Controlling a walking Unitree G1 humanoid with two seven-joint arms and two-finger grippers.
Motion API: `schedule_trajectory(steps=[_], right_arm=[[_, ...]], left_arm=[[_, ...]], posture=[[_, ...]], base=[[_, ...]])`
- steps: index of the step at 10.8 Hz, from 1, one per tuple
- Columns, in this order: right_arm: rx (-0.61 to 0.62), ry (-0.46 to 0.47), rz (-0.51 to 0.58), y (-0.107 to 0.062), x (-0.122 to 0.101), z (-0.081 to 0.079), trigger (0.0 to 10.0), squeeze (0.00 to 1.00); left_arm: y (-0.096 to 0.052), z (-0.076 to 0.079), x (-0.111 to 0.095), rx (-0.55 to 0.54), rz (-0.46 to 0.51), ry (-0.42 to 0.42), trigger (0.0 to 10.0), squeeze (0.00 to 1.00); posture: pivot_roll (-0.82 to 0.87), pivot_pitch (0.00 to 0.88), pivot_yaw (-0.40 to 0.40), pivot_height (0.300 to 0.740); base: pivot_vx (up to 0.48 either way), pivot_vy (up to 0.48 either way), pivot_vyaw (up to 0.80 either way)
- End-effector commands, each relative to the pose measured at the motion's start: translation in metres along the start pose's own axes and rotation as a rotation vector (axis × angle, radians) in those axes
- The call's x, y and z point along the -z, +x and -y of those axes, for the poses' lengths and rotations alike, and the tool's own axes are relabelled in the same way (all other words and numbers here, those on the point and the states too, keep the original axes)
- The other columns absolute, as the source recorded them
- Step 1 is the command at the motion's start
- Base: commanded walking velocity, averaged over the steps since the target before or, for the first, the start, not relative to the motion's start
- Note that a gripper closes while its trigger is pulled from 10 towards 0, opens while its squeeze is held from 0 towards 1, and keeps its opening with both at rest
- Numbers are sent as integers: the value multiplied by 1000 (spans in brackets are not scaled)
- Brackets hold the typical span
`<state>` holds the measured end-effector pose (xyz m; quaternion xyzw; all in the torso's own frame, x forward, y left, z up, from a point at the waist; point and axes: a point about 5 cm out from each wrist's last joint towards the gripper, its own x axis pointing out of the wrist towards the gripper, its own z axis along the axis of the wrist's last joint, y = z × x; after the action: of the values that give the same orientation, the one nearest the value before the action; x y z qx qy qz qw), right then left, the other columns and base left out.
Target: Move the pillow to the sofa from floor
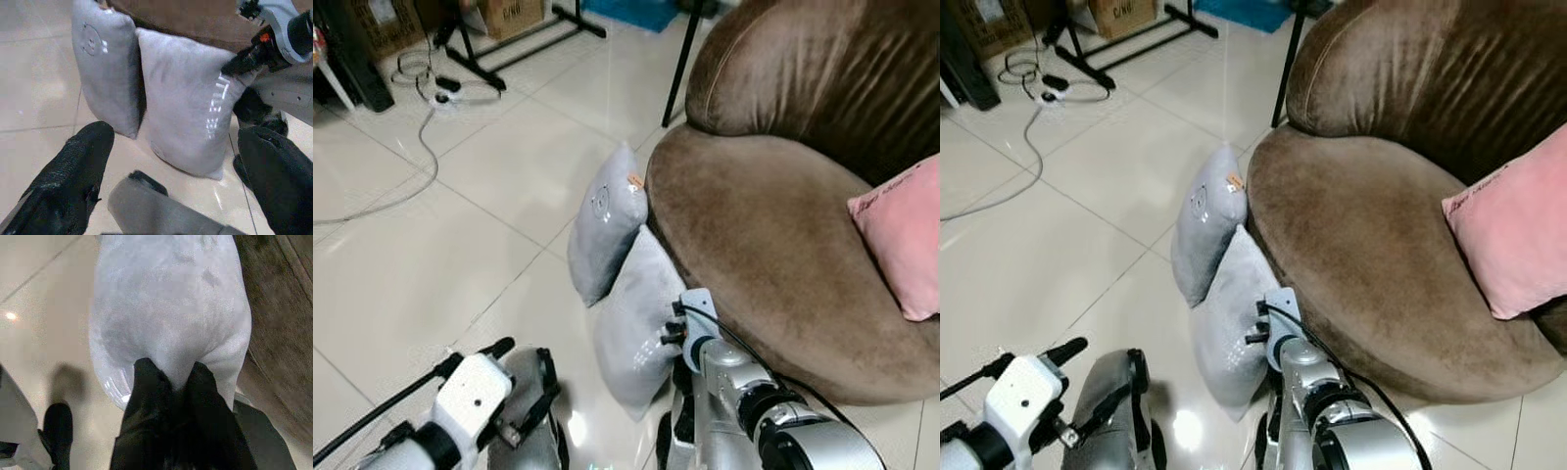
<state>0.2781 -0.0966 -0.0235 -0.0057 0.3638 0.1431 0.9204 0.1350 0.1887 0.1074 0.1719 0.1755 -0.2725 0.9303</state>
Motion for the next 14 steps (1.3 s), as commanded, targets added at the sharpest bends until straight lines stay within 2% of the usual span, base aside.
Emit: schedule_trajectory(steps=[1,3,6,7,9,10,11,12,13,14], right_arm=[[-66,-36,36,0,-7,-2,0,0],[-249,-72,128,-1,-30,-9,0,0],[-492,3,347,-22,-77,12,0,0],[-582,25,461,-42,-97,22,0,0],[-637,81,648,-79,-130,30,0,0],[-606,118,835,-116,-165,38,0,0],[-559,139,953,-141,-186,43,0,0],[-505,99,1021,-161,-194,40,0,0],[-298,49,1015,-169,-197,38,9647,0],[-227,52,1007,-167,-201,36,10000,0]], left_arm=[[5,1,4,-12,-6,-6,10000,0],[12,-1,6,-36,17,-11,10000,0],[33,-9,-3,-101,93,-37,10000,0],[42,-10,-10,-119,131,-38,10000,0],[44,-12,-19,-157,180,-37,10000,0],[46,-19,-31,-218,237,-29,10000,0],[47,-27,-42,-282,283,-39,10000,0],[52,-39,-56,-351,334,-41,10000,0],[60,-49,-67,-409,377,-58,10000,0],[65,-52,-73,-426,393,-71,10000,0]], posture=[[208,4,-71,571],[183,0,-74,571],[146,0,-104,571],[124,0,-109,571],[111,0,-107,571],[93,0,-102,571],[85,0,-97,571],[68,0,-85,571],[48,0,-72,571],[37,0,-70,571]], base=[[0,0,0],[0,0,0],[0,0,0],[0,0,0],[0,0,0],[0,0,0],[0,0,0],[0,0,0],[0,0,0],[0,0,0]])
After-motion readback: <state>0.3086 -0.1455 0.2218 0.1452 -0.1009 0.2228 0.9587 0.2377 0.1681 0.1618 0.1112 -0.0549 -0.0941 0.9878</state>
